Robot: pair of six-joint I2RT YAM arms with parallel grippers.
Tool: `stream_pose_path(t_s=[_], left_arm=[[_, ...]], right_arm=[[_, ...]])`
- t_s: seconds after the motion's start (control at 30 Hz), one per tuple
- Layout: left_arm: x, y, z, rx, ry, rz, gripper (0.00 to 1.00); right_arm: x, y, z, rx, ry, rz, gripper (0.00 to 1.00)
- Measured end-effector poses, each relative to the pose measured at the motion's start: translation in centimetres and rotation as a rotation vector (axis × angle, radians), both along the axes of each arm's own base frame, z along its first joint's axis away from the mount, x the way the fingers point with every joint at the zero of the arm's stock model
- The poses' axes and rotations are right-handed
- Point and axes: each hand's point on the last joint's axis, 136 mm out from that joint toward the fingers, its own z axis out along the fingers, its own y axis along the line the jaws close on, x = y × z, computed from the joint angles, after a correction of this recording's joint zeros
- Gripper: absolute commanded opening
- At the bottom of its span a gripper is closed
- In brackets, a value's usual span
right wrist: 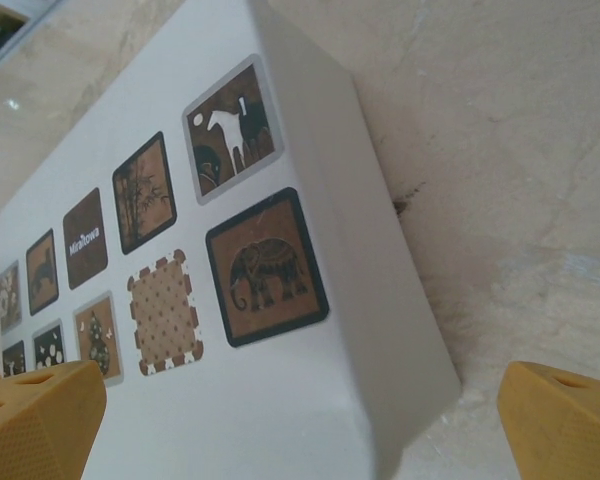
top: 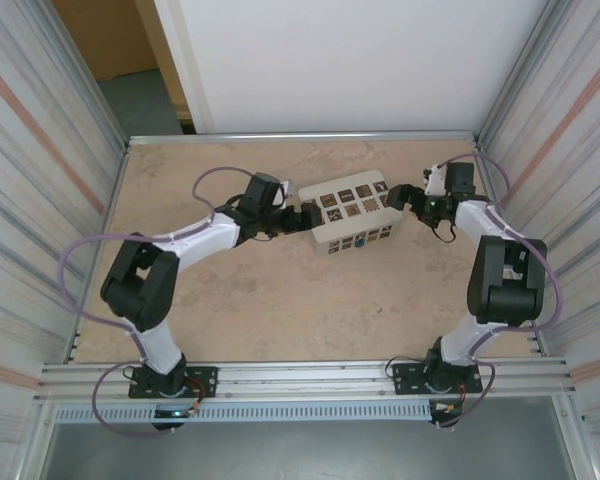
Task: Unlock a padlock with a key
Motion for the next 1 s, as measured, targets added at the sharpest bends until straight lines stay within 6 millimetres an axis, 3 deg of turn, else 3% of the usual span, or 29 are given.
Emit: stream_pose_path(t_s=[0.23,0.47,0.7,1.0], left_arm=[[0.7,-2.4,-1.2,-0.052,0.048,-0.018,0.99],[0.9,-3.0,-1.0,-0.072,0.06,-0.021,0.99],[1.7,-1.9,-1.2,-0.062,0.062,0.01,0.99],[4.1,2.1,-1.1,-0.035,0.059,0.11,0.99]], right_arm=[[0.2,2.0,-0.6,0.015,0.013,0.058,0.99],[-0.7,3.3,-0.7,0.022,0.028,0.109,0.99],[-2.6,4.5,-0.4,0.009,0.048,0.138,0.99],[-6.6,9.3,-0.3,0.016,0.084,0.243,0.99]])
